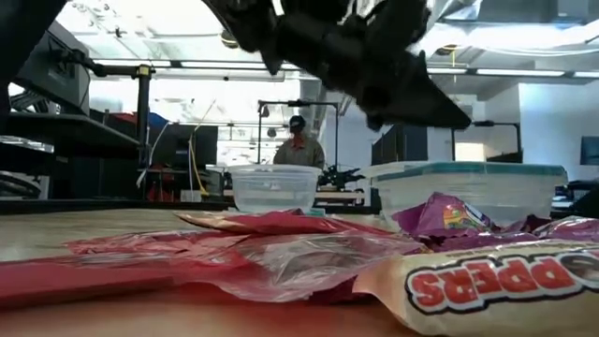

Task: Sort candy
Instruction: Open the rectangular transparent bin

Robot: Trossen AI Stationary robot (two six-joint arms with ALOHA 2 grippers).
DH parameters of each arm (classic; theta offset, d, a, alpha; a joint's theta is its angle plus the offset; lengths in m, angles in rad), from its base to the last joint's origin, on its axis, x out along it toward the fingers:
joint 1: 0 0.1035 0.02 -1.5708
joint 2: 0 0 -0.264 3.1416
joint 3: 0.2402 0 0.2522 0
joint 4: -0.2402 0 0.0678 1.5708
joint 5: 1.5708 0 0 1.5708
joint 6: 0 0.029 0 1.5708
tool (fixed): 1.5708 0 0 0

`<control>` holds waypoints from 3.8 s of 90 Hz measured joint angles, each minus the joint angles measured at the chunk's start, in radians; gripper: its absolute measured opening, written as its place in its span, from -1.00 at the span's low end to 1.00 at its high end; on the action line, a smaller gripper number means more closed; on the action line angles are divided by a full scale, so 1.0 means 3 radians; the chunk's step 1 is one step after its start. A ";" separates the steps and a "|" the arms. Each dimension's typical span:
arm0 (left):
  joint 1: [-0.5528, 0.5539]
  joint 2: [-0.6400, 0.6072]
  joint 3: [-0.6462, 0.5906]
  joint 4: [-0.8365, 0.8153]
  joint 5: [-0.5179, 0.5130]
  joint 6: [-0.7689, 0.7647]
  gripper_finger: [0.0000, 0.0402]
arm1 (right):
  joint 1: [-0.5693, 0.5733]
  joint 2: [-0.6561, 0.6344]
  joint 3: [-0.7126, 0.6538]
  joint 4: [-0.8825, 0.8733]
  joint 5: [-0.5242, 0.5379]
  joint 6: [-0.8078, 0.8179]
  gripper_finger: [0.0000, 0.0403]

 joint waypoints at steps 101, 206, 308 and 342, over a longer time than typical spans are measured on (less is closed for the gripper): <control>0.0185 0.0148 -0.0006 -0.0334 0.0475 0.0311 -0.98 | -0.0225 0.0151 -0.0006 0.0511 0.0393 -0.0450 0.12; 0.0038 0.0258 0.0478 -0.0896 0.0405 -0.0111 -0.98 | -0.0167 0.0476 0.0273 0.1005 0.0132 -0.0090 0.12; -0.0103 0.0097 0.0698 -0.1494 0.0144 -0.0152 -0.98 | 0.0017 0.0802 0.0417 0.0836 0.0606 0.0250 0.07; -0.0087 0.0377 0.0661 -0.1209 0.0323 -0.0056 -0.98 | -0.0247 0.0784 0.0407 0.1009 0.0482 0.0024 -0.01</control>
